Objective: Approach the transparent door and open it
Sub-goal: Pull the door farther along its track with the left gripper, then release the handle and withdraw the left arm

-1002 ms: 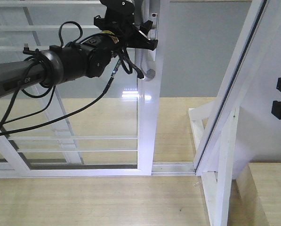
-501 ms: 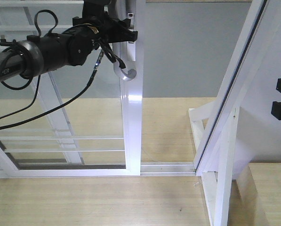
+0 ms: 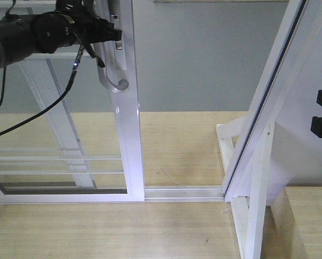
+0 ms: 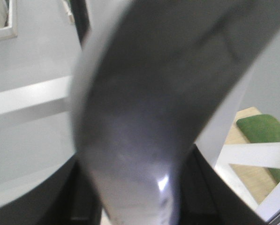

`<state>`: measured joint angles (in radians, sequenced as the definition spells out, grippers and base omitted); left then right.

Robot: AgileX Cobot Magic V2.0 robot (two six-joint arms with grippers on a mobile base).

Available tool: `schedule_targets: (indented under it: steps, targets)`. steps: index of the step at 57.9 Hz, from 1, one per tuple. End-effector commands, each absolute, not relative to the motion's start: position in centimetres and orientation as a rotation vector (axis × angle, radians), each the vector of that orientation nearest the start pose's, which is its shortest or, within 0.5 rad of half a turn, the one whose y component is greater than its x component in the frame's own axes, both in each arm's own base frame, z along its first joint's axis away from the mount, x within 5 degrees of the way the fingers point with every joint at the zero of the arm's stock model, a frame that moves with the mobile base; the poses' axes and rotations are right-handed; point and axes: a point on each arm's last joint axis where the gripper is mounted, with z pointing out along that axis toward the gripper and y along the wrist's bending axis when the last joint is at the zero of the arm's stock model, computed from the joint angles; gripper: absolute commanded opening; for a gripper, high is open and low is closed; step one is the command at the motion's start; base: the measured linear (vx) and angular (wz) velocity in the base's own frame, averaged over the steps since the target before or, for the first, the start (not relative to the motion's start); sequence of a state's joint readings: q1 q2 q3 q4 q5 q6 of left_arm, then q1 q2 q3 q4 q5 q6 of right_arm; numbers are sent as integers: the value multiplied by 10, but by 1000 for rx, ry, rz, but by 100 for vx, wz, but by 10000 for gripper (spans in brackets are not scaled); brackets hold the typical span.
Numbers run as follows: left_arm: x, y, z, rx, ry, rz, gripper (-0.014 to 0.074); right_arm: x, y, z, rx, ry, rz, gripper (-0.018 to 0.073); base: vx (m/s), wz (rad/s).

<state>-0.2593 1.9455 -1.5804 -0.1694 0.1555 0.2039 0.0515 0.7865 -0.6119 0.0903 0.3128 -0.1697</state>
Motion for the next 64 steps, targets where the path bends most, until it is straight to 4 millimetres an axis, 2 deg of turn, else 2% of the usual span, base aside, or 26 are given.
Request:
schedule_targets:
  steps: [1, 12, 21, 27, 33, 42, 57, 64]
  targets:
    - [446, -82, 356, 209, 1744, -100, 372, 166, 9, 332, -147, 1851, -18, 342, 0, 0]
    - [438, -57, 364, 229, 1803, -19, 374, 166, 9, 332, -146, 1848, -18, 342, 0, 0]
    - [429, -60, 365, 308, 1883, 15, 374, 166, 9, 333, -146, 1844, -18, 342, 0, 0]
    - [421, -63, 358, 439, 1978, 63, 374, 166, 9, 333, -146, 1844, -19, 342, 0, 0]
    - [412, -59, 354, 486, 2090, 71, 374, 166, 9, 333, -146, 1844, -19, 342, 0, 0]
    - [398, -43, 347, 557, 2244, 163, 374, 166, 9, 333, -146, 1845, -19, 342, 0, 0]
    - [377, 2, 342, 461, 2306, 308, 374, 166, 9, 333, -150, 1844, -21, 342, 0, 0]
    - [356, 6, 343, 498, 2305, 332, 372, 166, 9, 333, -150, 1844, -21, 342, 0, 0]
